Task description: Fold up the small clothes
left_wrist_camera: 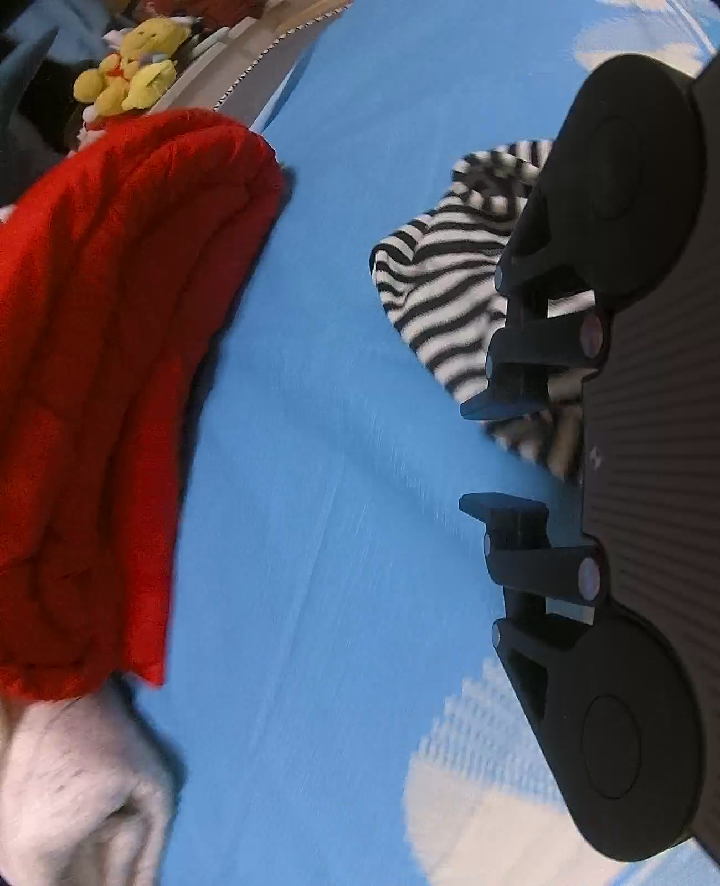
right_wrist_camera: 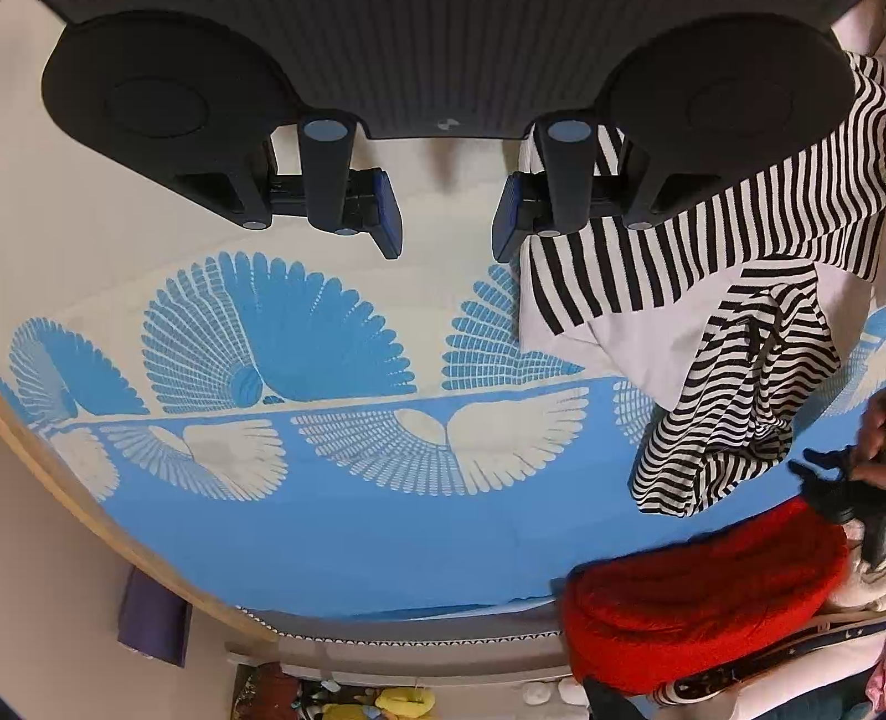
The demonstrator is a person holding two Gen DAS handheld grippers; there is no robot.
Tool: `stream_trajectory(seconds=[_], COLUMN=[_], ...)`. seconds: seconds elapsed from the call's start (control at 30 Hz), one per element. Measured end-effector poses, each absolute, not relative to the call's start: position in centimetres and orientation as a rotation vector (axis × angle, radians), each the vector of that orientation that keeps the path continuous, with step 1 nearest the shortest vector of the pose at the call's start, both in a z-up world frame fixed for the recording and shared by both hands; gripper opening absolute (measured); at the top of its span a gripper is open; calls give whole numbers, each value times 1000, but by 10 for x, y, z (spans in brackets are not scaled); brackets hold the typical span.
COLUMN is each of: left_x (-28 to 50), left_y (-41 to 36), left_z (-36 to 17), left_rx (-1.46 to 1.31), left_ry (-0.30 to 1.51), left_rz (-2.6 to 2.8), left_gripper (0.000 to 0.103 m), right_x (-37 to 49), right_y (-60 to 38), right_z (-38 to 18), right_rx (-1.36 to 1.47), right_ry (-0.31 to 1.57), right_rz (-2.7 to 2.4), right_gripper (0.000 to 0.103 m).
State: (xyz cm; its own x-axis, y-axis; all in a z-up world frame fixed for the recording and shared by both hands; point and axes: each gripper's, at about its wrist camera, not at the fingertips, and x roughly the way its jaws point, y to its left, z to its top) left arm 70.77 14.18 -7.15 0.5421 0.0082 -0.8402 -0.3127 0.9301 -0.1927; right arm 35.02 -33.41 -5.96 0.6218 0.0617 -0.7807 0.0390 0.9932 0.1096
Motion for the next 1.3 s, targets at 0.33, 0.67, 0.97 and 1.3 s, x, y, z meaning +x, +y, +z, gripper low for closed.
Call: stream_trajectory(seconds=[0.33,0.67,0.97,1.3], left_x=[730,568,256,291], left_y=[103,22,14,110], left_z=[-97,21,54,-6], left_rx=[-221,129,374,-583], left_ry=[1041,751,759,981], left_rz=[98,-266,-703,-108], left_gripper=[1,1,6,35], right_x=[356,345,319,320], right_y=[-329,-334,-350,-337], right_z=[-69,-36,4,-25], right_rx=[95,165,337,544], right_ry=[927,839,702,873], right_rz=[2,-5,-32,170], right_gripper=[37,37,37,37])
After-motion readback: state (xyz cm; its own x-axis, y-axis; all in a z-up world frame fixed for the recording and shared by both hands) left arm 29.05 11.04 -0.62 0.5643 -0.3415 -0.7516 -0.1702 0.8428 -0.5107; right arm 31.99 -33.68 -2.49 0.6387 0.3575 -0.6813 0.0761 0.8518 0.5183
